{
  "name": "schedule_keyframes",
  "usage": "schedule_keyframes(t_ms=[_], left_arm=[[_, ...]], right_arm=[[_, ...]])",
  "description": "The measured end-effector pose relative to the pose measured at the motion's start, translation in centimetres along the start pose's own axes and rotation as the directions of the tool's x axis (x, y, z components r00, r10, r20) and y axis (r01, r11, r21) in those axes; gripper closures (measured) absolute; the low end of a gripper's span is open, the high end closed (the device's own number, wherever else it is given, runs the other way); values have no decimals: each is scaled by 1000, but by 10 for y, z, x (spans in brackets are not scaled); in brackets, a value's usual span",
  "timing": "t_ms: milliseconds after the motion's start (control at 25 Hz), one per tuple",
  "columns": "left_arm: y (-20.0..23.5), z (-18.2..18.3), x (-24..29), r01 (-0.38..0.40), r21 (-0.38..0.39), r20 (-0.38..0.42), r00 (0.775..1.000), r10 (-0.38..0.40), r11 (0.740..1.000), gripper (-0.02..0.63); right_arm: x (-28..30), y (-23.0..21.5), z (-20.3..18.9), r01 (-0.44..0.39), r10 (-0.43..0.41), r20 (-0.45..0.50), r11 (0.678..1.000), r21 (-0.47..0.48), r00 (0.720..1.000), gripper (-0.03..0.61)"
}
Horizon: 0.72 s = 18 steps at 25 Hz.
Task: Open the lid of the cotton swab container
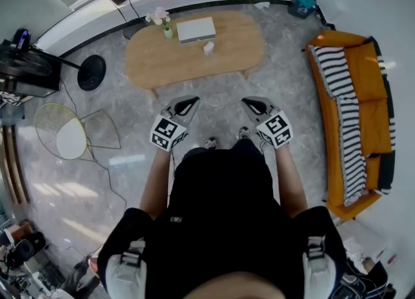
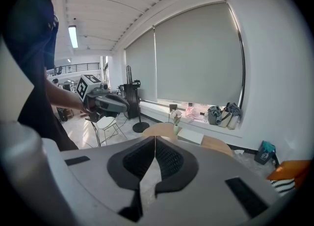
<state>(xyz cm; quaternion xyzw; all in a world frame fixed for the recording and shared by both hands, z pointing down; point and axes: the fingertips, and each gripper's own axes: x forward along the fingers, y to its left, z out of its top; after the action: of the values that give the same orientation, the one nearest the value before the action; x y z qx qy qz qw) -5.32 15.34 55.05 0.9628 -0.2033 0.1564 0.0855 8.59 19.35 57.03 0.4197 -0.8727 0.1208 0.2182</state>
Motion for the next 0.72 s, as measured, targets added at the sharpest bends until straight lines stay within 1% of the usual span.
schedule_keyframes(t_ms=[160,360,480,600,720], left_arm=[[-4,8,13,-22,2,-12,1000,22,1000,614],[-10,20,30,-56,1,-24,998,56,998,614],[-15,28,42,-90,0,-28,996,90,996,614],[-21,37,56,-124,-2,-26,992,124,992,614],[-30,46,69,-162,-5,-21,987,162,987,614]], right_arm=[[-6,-16,-5,-12,12,-10,1000,28,1000,581],[-9,-39,-9,-51,51,10,999,14,999,581],[-14,-52,-9,-89,89,29,996,-13,996,581],[-24,-67,-11,-111,111,15,994,-26,994,581],[-37,-85,-27,-130,129,-11,991,-34,992,581]])
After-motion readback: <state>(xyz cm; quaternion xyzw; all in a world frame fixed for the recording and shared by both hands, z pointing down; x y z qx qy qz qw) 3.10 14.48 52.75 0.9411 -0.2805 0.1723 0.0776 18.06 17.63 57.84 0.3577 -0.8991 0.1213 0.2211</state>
